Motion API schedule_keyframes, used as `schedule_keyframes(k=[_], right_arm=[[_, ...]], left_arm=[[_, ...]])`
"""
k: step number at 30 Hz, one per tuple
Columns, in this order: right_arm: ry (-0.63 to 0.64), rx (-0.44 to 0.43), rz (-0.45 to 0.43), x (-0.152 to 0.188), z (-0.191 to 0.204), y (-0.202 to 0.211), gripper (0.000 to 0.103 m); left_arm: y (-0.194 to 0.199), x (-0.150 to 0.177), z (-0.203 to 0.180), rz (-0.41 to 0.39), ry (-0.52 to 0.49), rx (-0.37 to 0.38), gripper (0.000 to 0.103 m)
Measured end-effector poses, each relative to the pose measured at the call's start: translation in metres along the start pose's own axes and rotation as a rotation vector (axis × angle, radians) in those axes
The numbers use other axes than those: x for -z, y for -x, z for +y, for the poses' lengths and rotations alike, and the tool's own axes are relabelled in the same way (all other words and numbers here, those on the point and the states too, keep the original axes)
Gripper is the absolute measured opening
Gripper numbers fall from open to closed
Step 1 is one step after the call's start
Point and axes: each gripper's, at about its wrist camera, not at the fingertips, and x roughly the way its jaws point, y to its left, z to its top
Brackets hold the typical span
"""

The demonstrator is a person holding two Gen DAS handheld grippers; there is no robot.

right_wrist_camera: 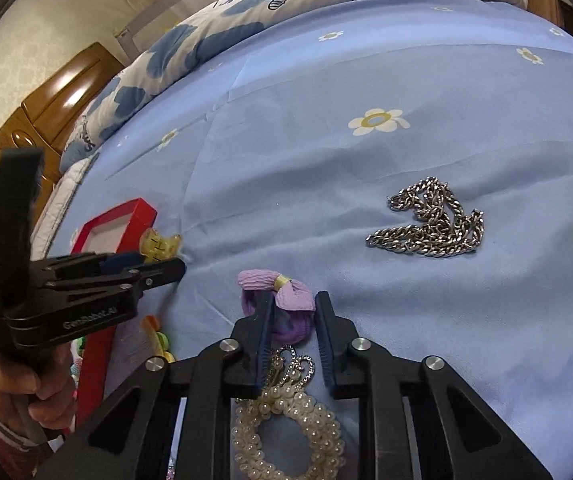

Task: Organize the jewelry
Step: 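Carry the claw clip and bow tie into the red box and open both tools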

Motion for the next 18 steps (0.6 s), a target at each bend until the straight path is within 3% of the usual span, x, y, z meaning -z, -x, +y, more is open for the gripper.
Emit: schedule_keyframes(k=[18], right_arm=[[-0.023, -0.086, -0.076, 0.012, 0.024, 0.043, 0.016]], left_arm=[[0.079, 0.035, 0.015, -0.129, 0.069, 0.106, 0.033]])
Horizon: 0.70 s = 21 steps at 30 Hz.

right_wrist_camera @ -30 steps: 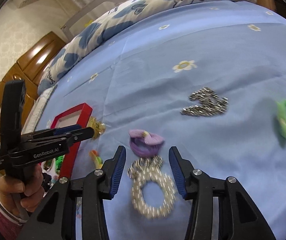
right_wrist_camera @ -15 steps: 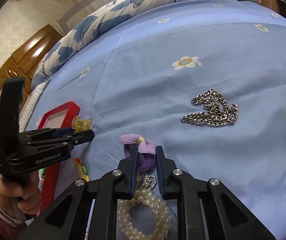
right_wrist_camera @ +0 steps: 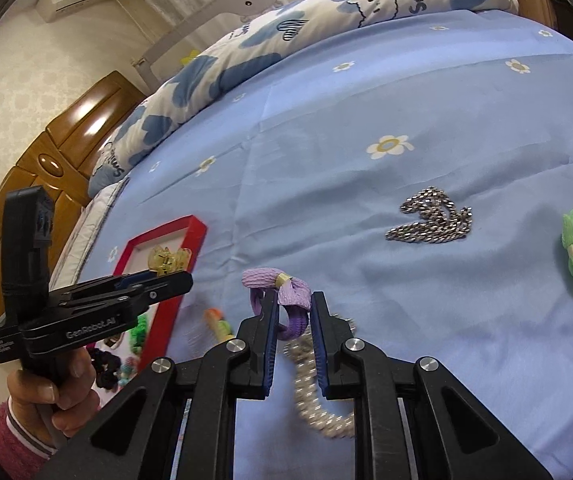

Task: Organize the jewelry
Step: 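Carry the claw clip and bow tie into the red box and open both tools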

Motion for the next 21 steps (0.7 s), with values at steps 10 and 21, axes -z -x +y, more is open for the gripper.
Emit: schedule_keyframes(k=[10, 21], right_arm=[[0.066, -0.055, 0.031, 0.009, 0.051, -0.011, 0.016], [0.148, -0.101, 0.069, 0.011, 0.106, -0.033, 0.016]], left_arm=[[0.041, 0.021, 0.041, -0.048, 0.05, -0.035, 0.033], [0.064, 0.043, 0.094, -0.067, 0.12, -0.096, 0.033]])
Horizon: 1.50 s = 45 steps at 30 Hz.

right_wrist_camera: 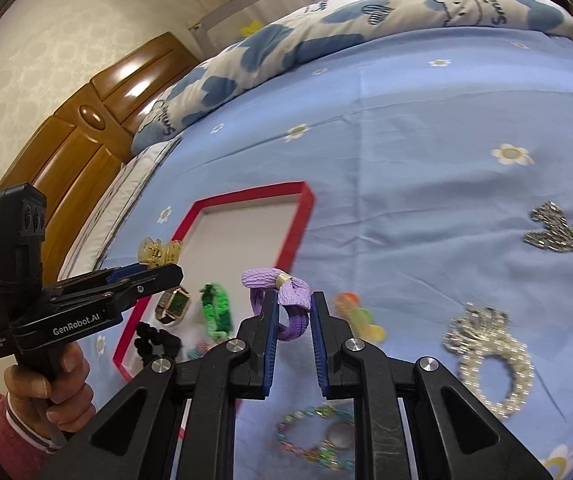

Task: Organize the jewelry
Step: 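Carry the claw clip and bow tie into the red box and open both tools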

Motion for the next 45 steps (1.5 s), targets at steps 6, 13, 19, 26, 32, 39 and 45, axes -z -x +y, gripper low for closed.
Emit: schedule_keyframes(k=[6, 13, 19, 26, 32, 39, 45], right_arm=[[0.038, -0.021, 0.022, -0.009, 0.025, -0.022, 0.016], [0.073, -0.022, 0.053, -0.017, 0.046, -0.055, 0.016], [0.074, -0.005, 0.093, -0.02, 0.047, -0.085, 0.016], [0.086, 0.009, 0.124, -0.02, 0.049, -0.104, 0.016], [0.097, 0.026, 0.154, -0.02, 0.051, -0.117, 0.016], [0.126, 0.035, 0.168, -0.019, 0.054, -0.123, 0.019], [0.149, 0.039, 0.187, -0.02, 0.056, -0.127, 0.019]], left_arm=[[-0.001, -0.003, 0.026, -0.007, 0.026, -0.033, 0.033], [-0.019, -0.007, 0.051, 0.023, 0.026, -0.081, 0.033], [-0.041, -0.013, 0.065, 0.048, 0.004, -0.139, 0.033], [-0.064, -0.019, 0.073, 0.081, -0.001, -0.161, 0.033], [-0.075, -0.014, 0.074, 0.102, 0.001, -0.165, 0.033], [-0.08, -0.009, 0.073, 0.121, -0.008, -0.171, 0.034], [-0.081, -0.012, 0.074, 0.131, -0.006, -0.167, 0.034]])
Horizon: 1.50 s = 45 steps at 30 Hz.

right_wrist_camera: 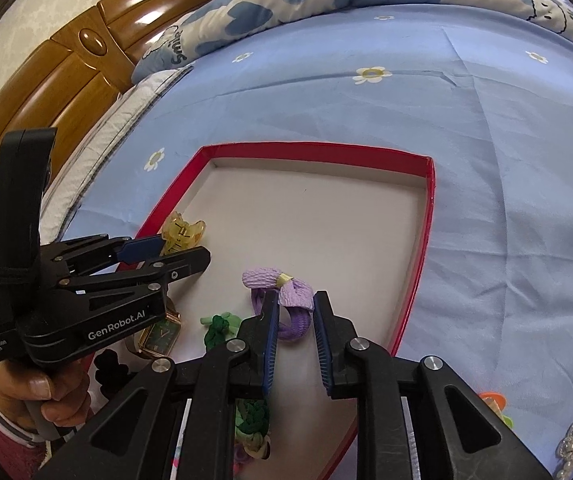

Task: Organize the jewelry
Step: 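Carry the claw clip and bow tie into the red box and open both tools, then lift both open tools out of the tray and move toward the remaining items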

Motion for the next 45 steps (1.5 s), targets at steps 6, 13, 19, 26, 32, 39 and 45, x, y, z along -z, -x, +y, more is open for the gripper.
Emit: schedule_keyframes(k=[6, 13, 19, 26, 32, 39, 45], right_arm=[[-0.003, -0.02, 0.01, -0.003, 0.0, -0.001, 0.026], [0.0, -0.017, 0.002, -0.002, 0.002, 0.002, 0.033], [-0.017, -0.022, -0.013, -0.001, 0.0, 0.013, 0.037], [-0.055, -0.042, -0.077, 0.012, -0.011, 0.05, 0.039], [-0.121, -0.026, -0.125, 0.035, -0.033, 0.085, 0.041], [-0.193, 0.022, -0.155, 0.066, -0.068, 0.12, 0.042], [-0.249, 0.067, -0.188, 0.094, -0.096, 0.15, 0.042]], left_arm=[[-0.002, -0.002, 0.0, 0.001, -0.001, -0.01, 0.034], [-0.002, 0.0, -0.001, 0.009, -0.009, -0.02, 0.041], [0.002, 0.0, -0.004, 0.009, -0.01, -0.021, 0.047], [0.029, 0.008, -0.004, -0.037, 0.021, -0.012, 0.057], [0.056, 0.021, -0.014, -0.08, 0.066, 0.04, 0.06], [0.083, 0.033, -0.041, -0.099, 0.103, 0.136, 0.06], [0.096, 0.047, -0.079, -0.094, 0.066, 0.193, 0.06]])
